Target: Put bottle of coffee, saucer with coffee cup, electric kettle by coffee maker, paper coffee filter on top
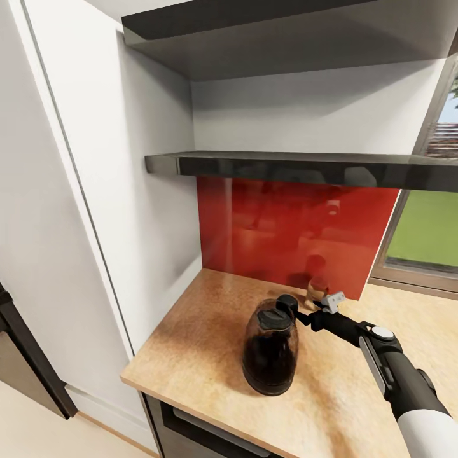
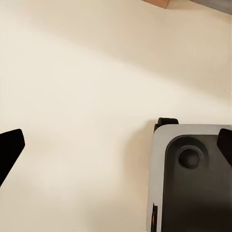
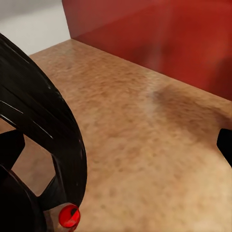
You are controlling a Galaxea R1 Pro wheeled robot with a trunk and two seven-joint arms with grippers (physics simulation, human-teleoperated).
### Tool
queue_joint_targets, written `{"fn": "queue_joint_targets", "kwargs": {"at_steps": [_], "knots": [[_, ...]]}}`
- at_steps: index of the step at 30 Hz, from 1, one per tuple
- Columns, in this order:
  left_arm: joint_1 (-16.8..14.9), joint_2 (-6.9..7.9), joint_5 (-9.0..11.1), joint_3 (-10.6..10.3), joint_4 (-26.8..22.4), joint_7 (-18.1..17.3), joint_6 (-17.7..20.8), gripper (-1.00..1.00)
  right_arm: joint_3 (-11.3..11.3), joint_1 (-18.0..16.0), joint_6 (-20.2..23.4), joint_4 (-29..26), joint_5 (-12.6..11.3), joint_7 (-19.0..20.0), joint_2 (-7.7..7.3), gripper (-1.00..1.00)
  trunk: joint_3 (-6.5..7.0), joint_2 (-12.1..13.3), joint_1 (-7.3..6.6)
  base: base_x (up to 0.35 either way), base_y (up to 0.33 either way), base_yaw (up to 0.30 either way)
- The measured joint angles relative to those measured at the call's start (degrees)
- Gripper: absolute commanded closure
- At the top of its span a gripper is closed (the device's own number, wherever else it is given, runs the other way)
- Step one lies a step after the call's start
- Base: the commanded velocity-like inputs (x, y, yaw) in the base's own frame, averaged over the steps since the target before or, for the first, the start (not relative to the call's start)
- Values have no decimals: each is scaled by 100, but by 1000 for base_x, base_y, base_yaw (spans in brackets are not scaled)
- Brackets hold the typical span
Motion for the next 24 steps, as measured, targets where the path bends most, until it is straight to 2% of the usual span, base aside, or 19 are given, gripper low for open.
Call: {"fn": "queue_joint_targets", "kwargs": {"at_steps": [24], "knots": [[0, 7, 9, 0, -9, -1, 0, -100, -1, -1, -1, 3, 3, -7, -1, -100, 0, 1, 0, 10, 49, 0]]}}
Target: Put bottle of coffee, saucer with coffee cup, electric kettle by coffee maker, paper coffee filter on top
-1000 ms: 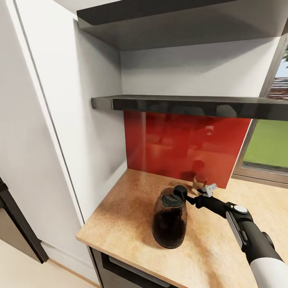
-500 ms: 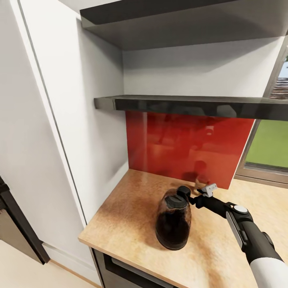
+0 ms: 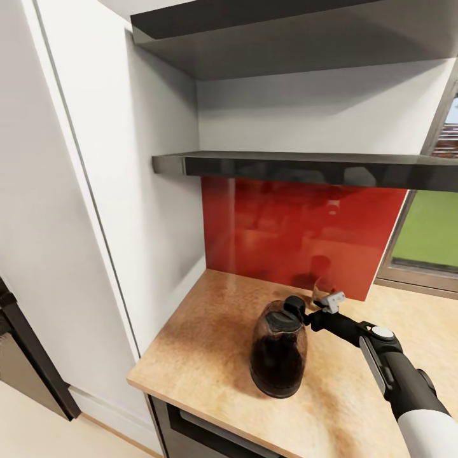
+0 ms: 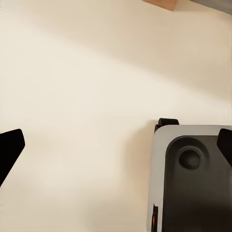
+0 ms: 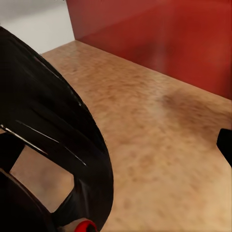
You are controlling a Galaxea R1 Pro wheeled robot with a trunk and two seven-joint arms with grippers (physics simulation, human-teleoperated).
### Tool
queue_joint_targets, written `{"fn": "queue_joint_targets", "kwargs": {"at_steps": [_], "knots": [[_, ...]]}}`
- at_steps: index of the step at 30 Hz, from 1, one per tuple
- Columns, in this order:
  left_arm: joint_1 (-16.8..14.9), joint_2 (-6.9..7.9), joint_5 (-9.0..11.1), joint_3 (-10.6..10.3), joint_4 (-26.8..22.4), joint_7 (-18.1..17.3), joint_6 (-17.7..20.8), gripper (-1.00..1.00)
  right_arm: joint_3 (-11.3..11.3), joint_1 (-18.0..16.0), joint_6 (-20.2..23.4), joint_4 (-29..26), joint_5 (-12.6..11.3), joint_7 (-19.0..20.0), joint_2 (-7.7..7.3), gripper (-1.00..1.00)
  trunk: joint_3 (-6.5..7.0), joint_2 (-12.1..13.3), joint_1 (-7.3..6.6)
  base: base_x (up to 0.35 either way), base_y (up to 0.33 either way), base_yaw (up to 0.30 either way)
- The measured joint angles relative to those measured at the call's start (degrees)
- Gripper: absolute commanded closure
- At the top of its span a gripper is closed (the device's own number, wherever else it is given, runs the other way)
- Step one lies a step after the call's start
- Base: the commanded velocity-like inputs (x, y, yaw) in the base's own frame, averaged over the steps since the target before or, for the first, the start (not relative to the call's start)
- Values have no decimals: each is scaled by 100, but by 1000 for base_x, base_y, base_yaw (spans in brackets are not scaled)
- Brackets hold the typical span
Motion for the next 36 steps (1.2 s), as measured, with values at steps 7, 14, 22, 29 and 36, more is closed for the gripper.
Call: {"fn": "queue_joint_targets", "kwargs": {"at_steps": [7, 14, 22, 29, 36], "knots": [[0, -1, 0, 5, 0, -2, 0, -100, -2, -1, 0, -1, -1, 0, 1, -100, 0, -1, 0, 0, 25, 0], [0, -5, 0, 1, 0, -2, 0, -100, -2, -1, -2, -1, 0, 0, 1, -100, 0, -1, 0, 0, 1, 0], [0, 2, 0, 0, 1, -2, 0, -100, 0, -1, -21, -1, 4, 2, 0, 100, 0, -1, 0, 0, 0, 0], [0, 4, 0, 5, 3, -2, 0, -100, -3, -2, -18, -4, -16, -1, 0, 100, 1, -2, 0, 0, 0, 0], [0, 11, 0, 3, 9, 6, 0, -100, -1, -2, -19, -4, -15, -2, 0, 100, 1, -1, 0, 0, 0, 0]]}}
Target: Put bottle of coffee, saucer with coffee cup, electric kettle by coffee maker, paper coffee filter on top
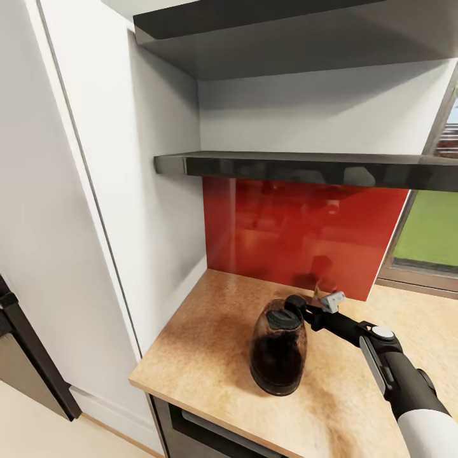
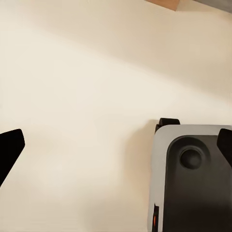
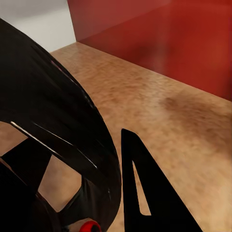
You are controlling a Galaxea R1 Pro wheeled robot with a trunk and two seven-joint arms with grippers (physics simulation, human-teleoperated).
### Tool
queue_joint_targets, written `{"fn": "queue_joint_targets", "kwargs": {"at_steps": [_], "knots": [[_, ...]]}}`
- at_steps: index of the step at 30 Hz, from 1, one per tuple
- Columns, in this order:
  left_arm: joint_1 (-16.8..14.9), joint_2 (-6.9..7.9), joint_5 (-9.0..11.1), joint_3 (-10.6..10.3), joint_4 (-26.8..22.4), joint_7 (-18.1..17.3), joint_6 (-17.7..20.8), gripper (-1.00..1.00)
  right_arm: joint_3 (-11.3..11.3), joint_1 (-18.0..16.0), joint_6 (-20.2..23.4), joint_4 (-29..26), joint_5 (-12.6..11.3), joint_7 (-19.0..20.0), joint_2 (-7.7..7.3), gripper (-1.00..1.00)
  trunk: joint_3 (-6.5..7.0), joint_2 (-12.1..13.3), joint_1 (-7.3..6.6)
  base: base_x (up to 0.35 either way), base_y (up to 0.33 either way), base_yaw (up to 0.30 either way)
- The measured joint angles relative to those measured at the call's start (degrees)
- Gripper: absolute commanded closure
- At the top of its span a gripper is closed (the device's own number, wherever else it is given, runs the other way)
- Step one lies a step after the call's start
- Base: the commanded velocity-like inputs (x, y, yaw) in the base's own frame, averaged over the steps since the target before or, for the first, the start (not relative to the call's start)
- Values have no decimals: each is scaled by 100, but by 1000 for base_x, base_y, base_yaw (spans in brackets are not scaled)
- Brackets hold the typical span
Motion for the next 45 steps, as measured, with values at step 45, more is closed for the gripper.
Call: {"fn": "queue_joint_targets", "kwargs": {"at_steps": [45], "knots": [[-16, -27, 5, 20, -15, 37, 8, -100, -65, 7, 1548, -2171, -14, -23, 20, 100, -1, 1, 0, 0, 0, 0]]}}
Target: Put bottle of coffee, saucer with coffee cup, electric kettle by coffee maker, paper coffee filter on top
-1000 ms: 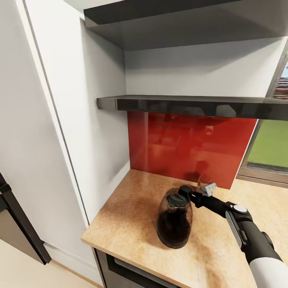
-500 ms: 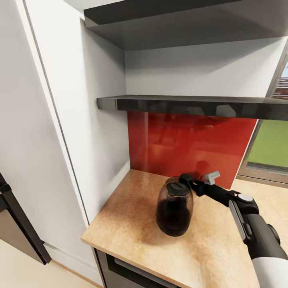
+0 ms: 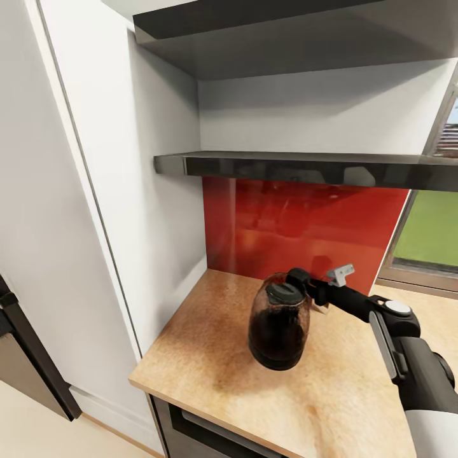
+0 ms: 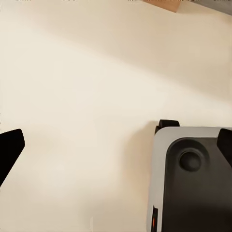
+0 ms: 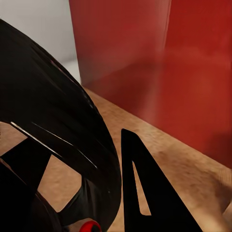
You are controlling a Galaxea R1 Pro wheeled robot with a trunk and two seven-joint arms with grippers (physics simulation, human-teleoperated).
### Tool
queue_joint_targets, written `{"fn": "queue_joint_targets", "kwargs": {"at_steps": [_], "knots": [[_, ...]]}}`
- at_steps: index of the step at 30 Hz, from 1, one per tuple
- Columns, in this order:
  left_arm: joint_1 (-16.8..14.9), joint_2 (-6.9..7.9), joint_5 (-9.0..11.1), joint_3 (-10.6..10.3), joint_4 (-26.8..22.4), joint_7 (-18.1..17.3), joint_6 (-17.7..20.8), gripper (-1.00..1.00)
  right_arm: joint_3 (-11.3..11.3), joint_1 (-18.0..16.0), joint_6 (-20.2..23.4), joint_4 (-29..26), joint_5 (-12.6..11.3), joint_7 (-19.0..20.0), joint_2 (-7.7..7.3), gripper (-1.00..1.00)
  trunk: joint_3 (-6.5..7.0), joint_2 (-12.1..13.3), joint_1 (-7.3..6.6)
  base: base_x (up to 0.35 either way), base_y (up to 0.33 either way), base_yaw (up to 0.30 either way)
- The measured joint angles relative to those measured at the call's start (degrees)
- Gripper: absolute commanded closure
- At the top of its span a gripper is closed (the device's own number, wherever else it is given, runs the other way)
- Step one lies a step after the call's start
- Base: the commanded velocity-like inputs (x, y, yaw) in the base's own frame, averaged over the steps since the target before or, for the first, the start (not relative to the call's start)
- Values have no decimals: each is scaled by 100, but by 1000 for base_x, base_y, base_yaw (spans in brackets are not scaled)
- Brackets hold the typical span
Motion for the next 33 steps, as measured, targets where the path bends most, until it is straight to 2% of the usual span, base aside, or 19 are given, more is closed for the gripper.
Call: {"fn": "queue_joint_targets", "kwargs": {"at_steps": [23, 31, 33], "knots": [[-2, -29, -8, -22, -2, 0, -2, -100, 24, -1, 135, -8, 2, -10, 44, 100, 0, 0, 0, -1, 0, 0], [-2, -50, -15, -24, -1, 0, -9, -100, 18, 0, 157, -53, 2, -19, 44, 100, 0, 1, 3, -264, 0, 0], [-2, -51, -15, -24, -1, 0, -9, -100, 19, 0, 286, -57, 0, -16, 44, 100, 0, 1, 3, -334, 0, 0]]}}
